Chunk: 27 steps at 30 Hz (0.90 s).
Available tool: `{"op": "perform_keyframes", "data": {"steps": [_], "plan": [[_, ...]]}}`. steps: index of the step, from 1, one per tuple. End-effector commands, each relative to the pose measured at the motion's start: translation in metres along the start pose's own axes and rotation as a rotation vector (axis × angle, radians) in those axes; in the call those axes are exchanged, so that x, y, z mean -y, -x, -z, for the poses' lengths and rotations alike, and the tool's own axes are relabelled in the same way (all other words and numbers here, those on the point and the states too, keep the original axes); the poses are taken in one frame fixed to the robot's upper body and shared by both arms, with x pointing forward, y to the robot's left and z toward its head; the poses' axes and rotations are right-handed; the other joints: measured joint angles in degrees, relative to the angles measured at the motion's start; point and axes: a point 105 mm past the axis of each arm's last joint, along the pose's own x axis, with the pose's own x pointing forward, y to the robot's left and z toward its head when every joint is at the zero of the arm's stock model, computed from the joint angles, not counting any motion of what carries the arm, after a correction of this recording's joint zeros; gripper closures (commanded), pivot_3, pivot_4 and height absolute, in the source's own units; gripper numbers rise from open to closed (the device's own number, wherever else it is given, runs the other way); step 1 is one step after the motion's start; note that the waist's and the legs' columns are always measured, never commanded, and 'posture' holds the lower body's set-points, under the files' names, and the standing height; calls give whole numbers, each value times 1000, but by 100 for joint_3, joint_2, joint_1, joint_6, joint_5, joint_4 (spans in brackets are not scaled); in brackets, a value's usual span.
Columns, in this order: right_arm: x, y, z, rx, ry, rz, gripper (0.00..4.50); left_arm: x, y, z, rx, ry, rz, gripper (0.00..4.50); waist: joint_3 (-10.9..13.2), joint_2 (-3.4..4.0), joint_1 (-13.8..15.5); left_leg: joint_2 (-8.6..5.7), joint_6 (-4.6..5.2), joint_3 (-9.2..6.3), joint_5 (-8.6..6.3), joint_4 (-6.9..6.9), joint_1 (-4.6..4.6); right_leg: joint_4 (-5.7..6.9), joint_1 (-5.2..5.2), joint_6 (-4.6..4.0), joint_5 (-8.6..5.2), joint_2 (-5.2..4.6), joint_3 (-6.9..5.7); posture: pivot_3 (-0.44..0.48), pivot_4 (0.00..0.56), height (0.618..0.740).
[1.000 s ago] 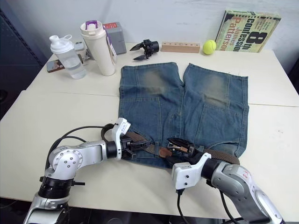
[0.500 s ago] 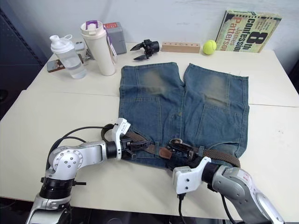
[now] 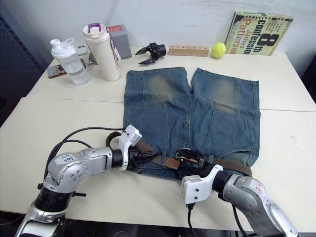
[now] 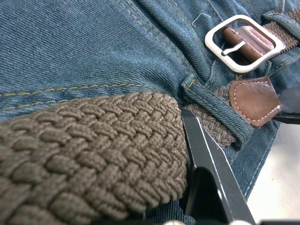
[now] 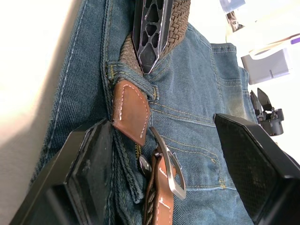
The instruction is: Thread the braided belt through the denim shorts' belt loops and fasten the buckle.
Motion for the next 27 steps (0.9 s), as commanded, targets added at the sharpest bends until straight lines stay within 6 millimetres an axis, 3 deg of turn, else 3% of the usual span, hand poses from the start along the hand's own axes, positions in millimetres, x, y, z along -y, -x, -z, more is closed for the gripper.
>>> {"op": "perform_keyframes", "data": {"steps": [1, 11, 14, 20, 21, 27], "plan": [[8, 1, -9, 35, 4, 33, 837, -2, -6, 33, -126, 50, -6, 4500, 0, 0, 0, 0, 0, 0, 0, 0, 1, 0, 1, 0, 0, 0, 0, 0, 150, 657], [9, -1, -13, 53, 10, 17, 837, 0, -6, 35, -128, 55, -1, 4500, 0, 0, -2, 1, 2, -1, -2, -3, 27, -8, 30, 0, 0, -1, 1, 0, 150, 657], [7, -2, -12, 50, 18, 9, 1641, -1, -5, 35, -129, 56, -3, 4500, 0, 1, -2, 2, -2, -2, -10, -7, 51, -22, 62, -1, -1, 2, -4, 0, 150, 657], [0, -3, -11, 50, 18, -30, 4273, -1, -5, 35, -126, 58, -9, 4500, 0, 1, -2, 3, -2, -3, -13, -7, 50, -24, 63, -1, -1, 1, -5, 0, 150, 657], [-2, -3, -10, 49, 16, -38, 4461, -2, -5, 35, -125, 58, -10, 4500, -1, 1, -3, 3, -2, -3, -13, -7, 51, -23, 63, -1, -1, 2, -4, 0, 150, 657], [-10, -4, -9, 47, 0, -79, 4461, -3, -5, 33, -111, 66, -18, 4500, -6, 6, -5, 3, -2, -3, -13, -6, 55, -23, 67, -1, -1, 2, -4, 0, 150, 657]]}}
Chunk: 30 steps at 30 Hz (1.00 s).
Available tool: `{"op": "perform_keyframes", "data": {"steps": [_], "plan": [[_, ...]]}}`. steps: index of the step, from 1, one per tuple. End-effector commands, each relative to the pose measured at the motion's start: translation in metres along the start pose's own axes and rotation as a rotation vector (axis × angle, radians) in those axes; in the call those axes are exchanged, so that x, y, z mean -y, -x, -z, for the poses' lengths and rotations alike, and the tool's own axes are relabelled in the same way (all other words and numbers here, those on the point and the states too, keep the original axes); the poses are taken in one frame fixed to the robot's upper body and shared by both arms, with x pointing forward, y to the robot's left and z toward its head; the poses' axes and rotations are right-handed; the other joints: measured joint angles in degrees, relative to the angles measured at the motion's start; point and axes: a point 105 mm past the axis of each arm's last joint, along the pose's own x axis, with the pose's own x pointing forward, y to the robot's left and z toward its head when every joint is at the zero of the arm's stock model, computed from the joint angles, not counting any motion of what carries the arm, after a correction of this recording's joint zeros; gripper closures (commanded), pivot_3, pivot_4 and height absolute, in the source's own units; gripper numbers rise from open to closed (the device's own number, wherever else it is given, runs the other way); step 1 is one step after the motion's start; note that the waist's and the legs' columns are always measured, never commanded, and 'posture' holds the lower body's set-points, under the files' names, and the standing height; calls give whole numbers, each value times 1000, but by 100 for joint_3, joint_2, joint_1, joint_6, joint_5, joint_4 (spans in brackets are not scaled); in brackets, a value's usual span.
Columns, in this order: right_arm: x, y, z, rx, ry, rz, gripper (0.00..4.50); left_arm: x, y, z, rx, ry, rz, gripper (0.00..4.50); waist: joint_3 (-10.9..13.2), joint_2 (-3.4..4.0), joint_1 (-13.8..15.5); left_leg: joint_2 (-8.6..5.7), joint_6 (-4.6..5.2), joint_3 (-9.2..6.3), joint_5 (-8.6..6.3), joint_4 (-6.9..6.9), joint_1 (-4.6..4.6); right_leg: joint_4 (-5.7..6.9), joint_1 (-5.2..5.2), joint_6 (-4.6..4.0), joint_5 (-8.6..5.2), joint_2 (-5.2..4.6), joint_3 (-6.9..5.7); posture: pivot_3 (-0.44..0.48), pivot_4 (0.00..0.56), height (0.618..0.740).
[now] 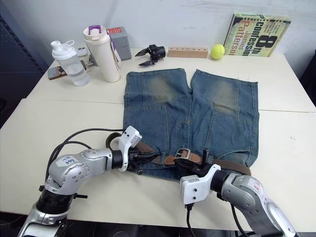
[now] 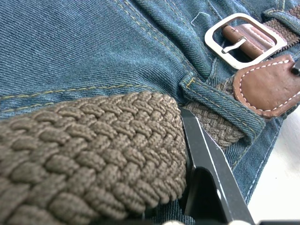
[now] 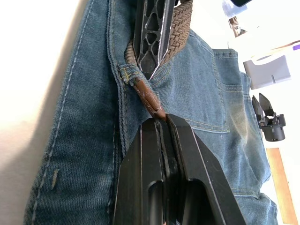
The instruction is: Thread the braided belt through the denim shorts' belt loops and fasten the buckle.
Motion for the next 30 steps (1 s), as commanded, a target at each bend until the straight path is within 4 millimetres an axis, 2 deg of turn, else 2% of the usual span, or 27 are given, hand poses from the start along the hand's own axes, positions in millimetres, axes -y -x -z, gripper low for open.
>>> {"op": "perform_keyframes", "data": {"steps": [1, 8, 9, 11, 14, 21, 26, 28, 30], "plan": [[-8, -2, -6, 31, 0, -43, 4461, -2, -4, 30, -114, 70, -11, 4500, -2, 2, 0, 0, 0, 0, 0, 0, 0, 0, 0, 0, 0, 0, 0, 0, 150, 657], [-11, -6, -2, 29, 29, -48, 4461, -3, -4, 29, -106, 69, -18, 4500, -10, 7, -19, 0, -1, 0, 0, 0, 3, 0, 1, 0, 0, 2, 1, 0, 150, 657], [-10, -7, -2, 28, 23, -42, 3813, -3, -4, 29, -106, 69, -18, 4500, -12, 8, -26, 0, -1, -1, 0, 0, 3, 0, 1, 0, 0, 3, 1, 0, 150, 657], [-9, -8, -2, 29, 28, -35, 3192, -3, -3, 29, -105, 69, -19, 4500, -12, 8, -18, 0, -1, -2, 0, 0, 3, 0, 1, 0, 0, 4, 0, 0, 150, 657], [-8, -11, -3, 39, 33, -27, 1659, -3, -2, 29, -106, 70, -20, 4500, -12, 8, -12, 1, 2, -4, -3, 0, 0, -1, 0, 0, 0, -1, 2, 0, 150, 657], [-4, -14, -5, 54, 38, -10, 1659, -2, -2, 30, -108, 72, -20, 4500, -12, 8, -12, 1, 1, -5, -5, 0, 0, -4, 0, 0, 0, 0, 1, 0, 150, 657], [-1, -7, -1, 37, 45, -19, 1659, -1, -1, 31, -110, 73, -19, 4500, -12, 8, -11, 1, 0, -5, -7, 0, 0, -5, 0, 0, 0, 0, 1, 0, 150, 657], [-1, -5, -1, 35, 44, -26, 2177, -1, -1, 31, -110, 74, -19, 4500, -12, 8, -10, 1, 1, -5, -7, 0, 0, -5, 0, 0, 0, 0, 1, 0, 150, 657], [-1, -3, -1, 33, 49, -31, 3026, -1, -1, 31, -111, 74, -18, 4500, -12, 8, -10, 1, 1, -4, -7, 0, 0, -5, 0, 0, 0, 0, 1, 0, 150, 657]]}}
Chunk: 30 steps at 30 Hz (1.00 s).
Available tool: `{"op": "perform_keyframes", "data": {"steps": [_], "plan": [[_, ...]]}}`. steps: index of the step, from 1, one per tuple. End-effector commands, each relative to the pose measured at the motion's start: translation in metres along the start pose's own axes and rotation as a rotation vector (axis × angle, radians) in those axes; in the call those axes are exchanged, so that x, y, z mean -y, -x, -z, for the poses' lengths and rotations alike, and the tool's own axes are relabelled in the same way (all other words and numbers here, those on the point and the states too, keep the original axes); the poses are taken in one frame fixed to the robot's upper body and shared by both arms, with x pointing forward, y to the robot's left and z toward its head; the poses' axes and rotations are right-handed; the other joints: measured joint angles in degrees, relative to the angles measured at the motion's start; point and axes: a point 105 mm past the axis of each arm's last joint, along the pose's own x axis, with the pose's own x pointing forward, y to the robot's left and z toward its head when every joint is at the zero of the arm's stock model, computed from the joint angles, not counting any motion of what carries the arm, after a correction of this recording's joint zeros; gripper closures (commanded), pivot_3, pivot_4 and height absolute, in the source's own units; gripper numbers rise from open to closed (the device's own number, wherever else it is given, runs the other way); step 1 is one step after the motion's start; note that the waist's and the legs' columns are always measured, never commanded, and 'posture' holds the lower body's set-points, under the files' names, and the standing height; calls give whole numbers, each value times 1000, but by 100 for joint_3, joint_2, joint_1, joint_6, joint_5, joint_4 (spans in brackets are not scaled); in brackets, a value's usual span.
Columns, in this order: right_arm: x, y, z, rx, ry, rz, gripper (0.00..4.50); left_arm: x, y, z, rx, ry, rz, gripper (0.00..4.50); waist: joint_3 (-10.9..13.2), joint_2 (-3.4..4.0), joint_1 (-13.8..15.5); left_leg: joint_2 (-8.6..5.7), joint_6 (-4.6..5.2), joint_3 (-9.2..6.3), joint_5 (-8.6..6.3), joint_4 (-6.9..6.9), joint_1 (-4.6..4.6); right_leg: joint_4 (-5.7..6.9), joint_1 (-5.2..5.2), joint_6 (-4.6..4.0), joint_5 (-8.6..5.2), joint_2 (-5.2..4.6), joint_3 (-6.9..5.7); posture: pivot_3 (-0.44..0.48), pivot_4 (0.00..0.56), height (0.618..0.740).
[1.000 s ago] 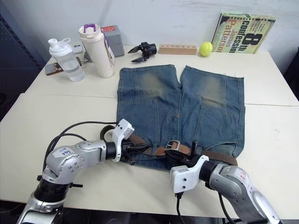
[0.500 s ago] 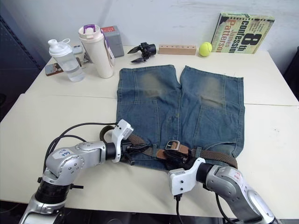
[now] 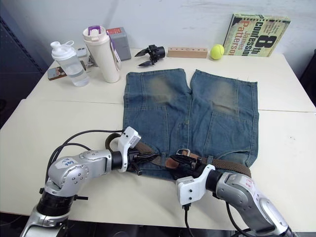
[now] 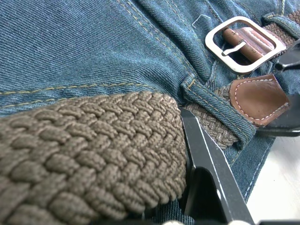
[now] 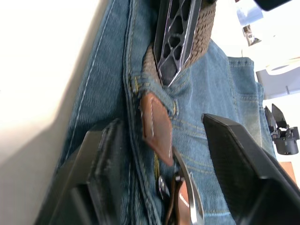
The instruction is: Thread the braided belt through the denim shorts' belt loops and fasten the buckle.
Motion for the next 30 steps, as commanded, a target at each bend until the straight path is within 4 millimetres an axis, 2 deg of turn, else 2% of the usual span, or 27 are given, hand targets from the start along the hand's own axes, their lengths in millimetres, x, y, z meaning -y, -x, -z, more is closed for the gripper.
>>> {"op": "perform_keyframes", "data": {"steps": [1, 3, 17, 19, 21, 22, 26, 28, 30], "plan": [[9, 7, -5, 20, 25, 22, 3485, -2, -2, 30, -122, 56, -16, 4500, 0, 0, 0, 0, 0, 0, 0, 0, 0, 0, 0, 0, 0, 0, 0, 0, 150, 657], [10, 8, -6, 21, 28, 21, 4467, -2, -2, 30, -123, 55, -15, 4500, 0, 0, 0, 0, 0, 0, 0, 0, 0, 0, 0, 0, 0, 0, 0, 0, 150, 657], [12, 0, -12, 37, 41, 19, 4467, -1, -3, 28, -112, 34, -10, 4500, 0, 1, -6, 0, -1, -1, -1, -1, 1, -2, 0, 0, 0, 3, 1, 0, 150, 657], [14, 2, -9, 27, 46, 20, 4467, 2, -2, 16, -44, 45, 20, 4500, 0, 1, -10, 0, -1, -1, -1, 0, 1, -2, 0, 0, 0, 5, 1, 0, 150, 657], [17, 5, -7, 21, 50, 23, 4500, 2, 1, 5, 20, 64, 29, 3626, 0, 1, -10, 0, -2, -2, -2, -1, 1, -2, -1, 0, 0, 5, 2, 0, 150, 657], [19, 5, -6, 19, 51, 22, 4500, 5, 5, 2, 29, 47, 51, 3474, 0, 1, -5, 1, -2, -2, -2, 0, 0, -2, -1, 0, 0, 5, 1, 0, 150, 657], [24, 7, -6, 27, 41, 23, 4500, 16, 26, -13, 85, 6, 140, 1781, 6, 7, -11, 1, -3, -2, -2, -1, -4, -3, -5, 0, 0, 6, 1, 0, 150, 657], [29, 7, -7, 32, 38, 29, 4500, 19, 40, -23, 140, -8, 184, 1781, 15, 8, -11, 1, -3, -3, -2, -1, -7, -3, -9, 0, 0, 6, 1, 0, 150, 657], [35, 7, -6, 30, 44, 44, 4500, 23, 54, -25, 148, -35, 229, 1781, 23, 9, -18, 2, -4, -5, -2, -1, -8, -3, -9, 0, 0, 7, -2, 0, 150, 657]]}}
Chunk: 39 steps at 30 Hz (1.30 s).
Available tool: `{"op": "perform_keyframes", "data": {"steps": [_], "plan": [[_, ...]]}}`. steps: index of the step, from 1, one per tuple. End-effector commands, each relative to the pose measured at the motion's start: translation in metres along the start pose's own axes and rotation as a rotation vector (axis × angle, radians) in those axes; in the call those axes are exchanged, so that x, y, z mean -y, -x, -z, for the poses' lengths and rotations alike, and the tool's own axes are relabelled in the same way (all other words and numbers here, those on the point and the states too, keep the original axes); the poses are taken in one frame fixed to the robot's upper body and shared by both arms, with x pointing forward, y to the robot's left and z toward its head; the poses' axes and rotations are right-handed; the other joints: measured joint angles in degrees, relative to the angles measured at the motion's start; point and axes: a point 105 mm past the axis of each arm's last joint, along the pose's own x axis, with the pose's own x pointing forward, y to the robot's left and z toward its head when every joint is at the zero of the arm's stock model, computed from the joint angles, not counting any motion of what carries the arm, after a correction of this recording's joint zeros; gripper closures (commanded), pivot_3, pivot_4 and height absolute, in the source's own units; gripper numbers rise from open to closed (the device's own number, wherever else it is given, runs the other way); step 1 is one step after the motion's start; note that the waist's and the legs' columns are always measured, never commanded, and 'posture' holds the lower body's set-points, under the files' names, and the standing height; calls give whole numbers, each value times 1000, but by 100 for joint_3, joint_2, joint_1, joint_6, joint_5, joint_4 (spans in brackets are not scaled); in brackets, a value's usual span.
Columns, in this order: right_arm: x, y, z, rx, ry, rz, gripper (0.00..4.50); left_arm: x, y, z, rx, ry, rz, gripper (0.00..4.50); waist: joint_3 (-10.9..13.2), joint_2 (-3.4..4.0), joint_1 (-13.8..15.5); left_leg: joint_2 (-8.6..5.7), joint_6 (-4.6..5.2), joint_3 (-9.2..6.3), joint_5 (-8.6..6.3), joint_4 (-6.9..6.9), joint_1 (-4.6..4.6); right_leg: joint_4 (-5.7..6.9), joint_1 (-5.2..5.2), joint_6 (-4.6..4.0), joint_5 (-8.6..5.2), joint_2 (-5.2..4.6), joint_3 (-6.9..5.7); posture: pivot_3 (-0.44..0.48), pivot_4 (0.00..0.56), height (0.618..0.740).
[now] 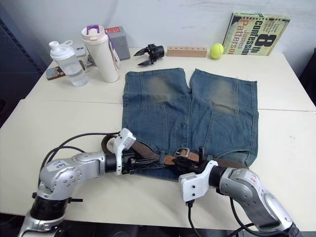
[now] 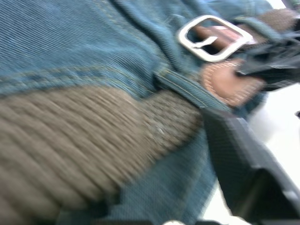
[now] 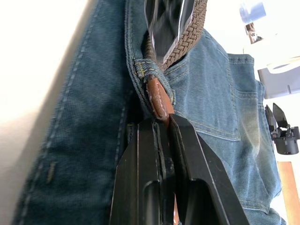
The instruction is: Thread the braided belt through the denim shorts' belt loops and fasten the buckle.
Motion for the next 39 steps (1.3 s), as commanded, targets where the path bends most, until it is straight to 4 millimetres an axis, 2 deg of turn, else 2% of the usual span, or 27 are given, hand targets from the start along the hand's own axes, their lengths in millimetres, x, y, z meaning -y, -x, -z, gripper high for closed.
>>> {"op": "perform_keyframes", "data": {"steps": [1, 4, 7, 10, 14, 17, 18, 20, 26, 29, 34, 39], "plan": [[21, 5, -6, 19, 33, 56, 4500, 21, 25, -13, 58, -94, 114, 1781, 5, 3, -14, 0, 0, -1, 0, 0, -1, 0, -1, 0, 0, 1, 1, 0, 150, 657], [24, 5, -6, 24, 24, 55, 4500, 26, 38, 8, -3, -150, 144, 1781, 8, 7, 1, 0, 1, -1, -1, -6, 1, -7, 0, 0, 0, -5, 5, 0, 150, 657], [25, 6, -4, 19, 28, 52, 4500, 24, 40, 25, -59, -220, 138, 1781, 12, 14, 20, -2, 2, 7, -3, -11, -1, -14, -2, 0, 0, -7, 3, 0, 150, 657], [26, 7, -4, 19, 22, 51, 4500, 15, 32, 22, 2, -253, 80, 2582, 12, 14, 55, 1, 0, 15, -4, -10, -7, -14, -5, 0, 0, -8, -4, 0, 150, 657], [27, 8, -4, 17, 14, 53, 4500, 5, 15, 11, 91, -308, 18, 4425, 15, 10, 54, 0, 4, 14, -6, -10, -13, -19, -6, 2, 2, -9, -5, 0, 150, 657], [27, 8, -4, 16, 3, 50, 4500, -3, 7, 28, -18, -400, -22, 4425, 15, 11, 30, -5, 4, 18, -6, -11, -13, -19, -7, 3, 2, -4, -8, 0, 150, 657], [27, 8, -4, 11, -10, 47, 4500, -6, 6, 41, -87, -445, -22, 4425, 15, 11, 23, -6, 4, 21, -6, -12, -12, -19, -8, 3, 2, -2, -6, 0, 150, 657], [26, 10, -2, -2, -49, 30, 4500, -7, 5, 54, -129, -418, -12, 4425, 15, 11, 32, -5, 3, 23, -5, -15, -11, -18, -11, 3, 2, 2, -5, 0, 150, 657], [37, 16, -5, -8, -93, 37, 4500, -38, 13, 70, -266, -421, -134, 4425, 13, 13, 37, 0, 4, 14, -7, -17, -2, -20, 0, 3, 1, -6, -4, 0, 150, 657], [42, 21, -4, -18, -106, 36, 4500, -46, 18, 79, -340, -461, -151, 4425, 10, 17, 39, 1, 4, 13, -7, -20, 5, -20, 5, 3, 1, -7, -3, 0, 150, 657], [51, 36, 12, -92, -102, 30, 4500, -52, 23, 88, -397, -494, -176, 4425, 4, 27, 42, 0, 6, 14, -8, -20, 5, -21, 7, 3, 2, -9, -4, 0, 150, 657], [49, 41, 15, -109, -117, 17, 4500, -50, 22, 89, -390, -489, -163, 4425, 3, 28, 100, -2, 13, 15, -12, -20, 3, -35, 13, 8, 4, -13, -8, 0, 150, 657]]}}
